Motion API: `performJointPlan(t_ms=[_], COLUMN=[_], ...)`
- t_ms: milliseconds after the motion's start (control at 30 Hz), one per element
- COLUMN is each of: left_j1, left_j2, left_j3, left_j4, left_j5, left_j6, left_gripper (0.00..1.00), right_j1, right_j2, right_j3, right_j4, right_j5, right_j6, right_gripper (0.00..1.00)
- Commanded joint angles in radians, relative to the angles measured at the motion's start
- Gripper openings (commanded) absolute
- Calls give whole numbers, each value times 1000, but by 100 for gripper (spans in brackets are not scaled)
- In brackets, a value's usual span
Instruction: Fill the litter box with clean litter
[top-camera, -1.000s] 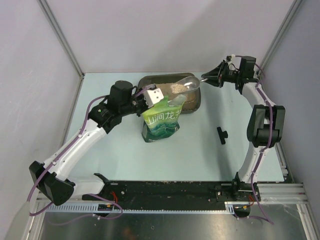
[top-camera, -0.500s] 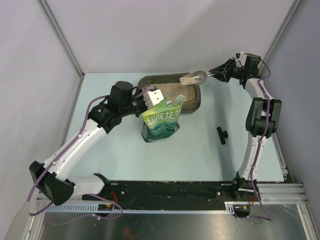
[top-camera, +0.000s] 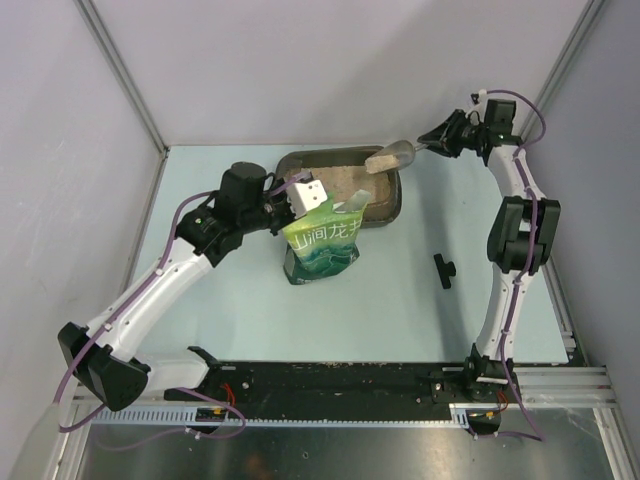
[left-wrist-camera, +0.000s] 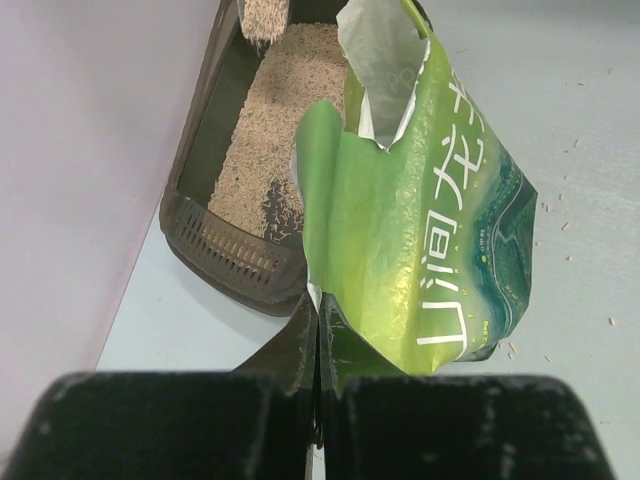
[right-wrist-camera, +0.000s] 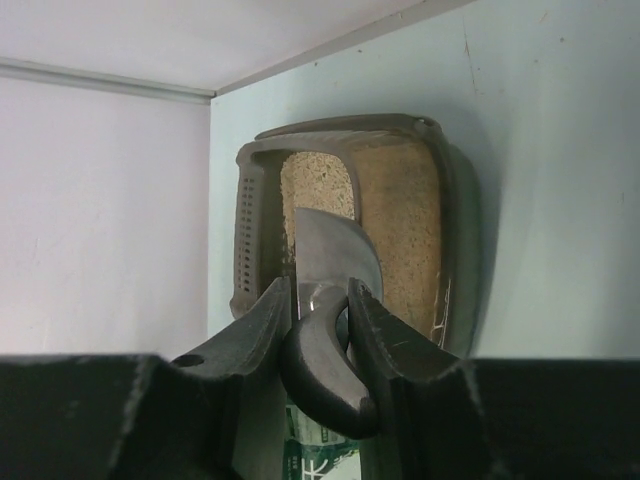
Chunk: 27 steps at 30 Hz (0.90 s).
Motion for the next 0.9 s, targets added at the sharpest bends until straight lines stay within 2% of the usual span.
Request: performJointPlan(t_ms=[0,233,500,633,867], left_j1=[-2,-2,-2,-2,-2], left_j2=[-11,-17,-42,-60,-85], left_j3=[51,65,41,25,4], left_j4=[-20,-20,-19,-19,-19], left_j5=[44,81,130,141,147], left_j6=[-7,-6,-12,-12,-9], left_gripper=[0,0,0,0,0], right_j1=[58,144,221,311,446], right_j2=[-87,-162,-205,-166,-38], right_j3=[47,43,21,115,292], right_j4=[-82,-156,-179,-192,-182], right_j5=[105,201,269,311,533], right_j6=[-154,-272,-314,-369,-496], right_gripper=[0,0,0,0,0])
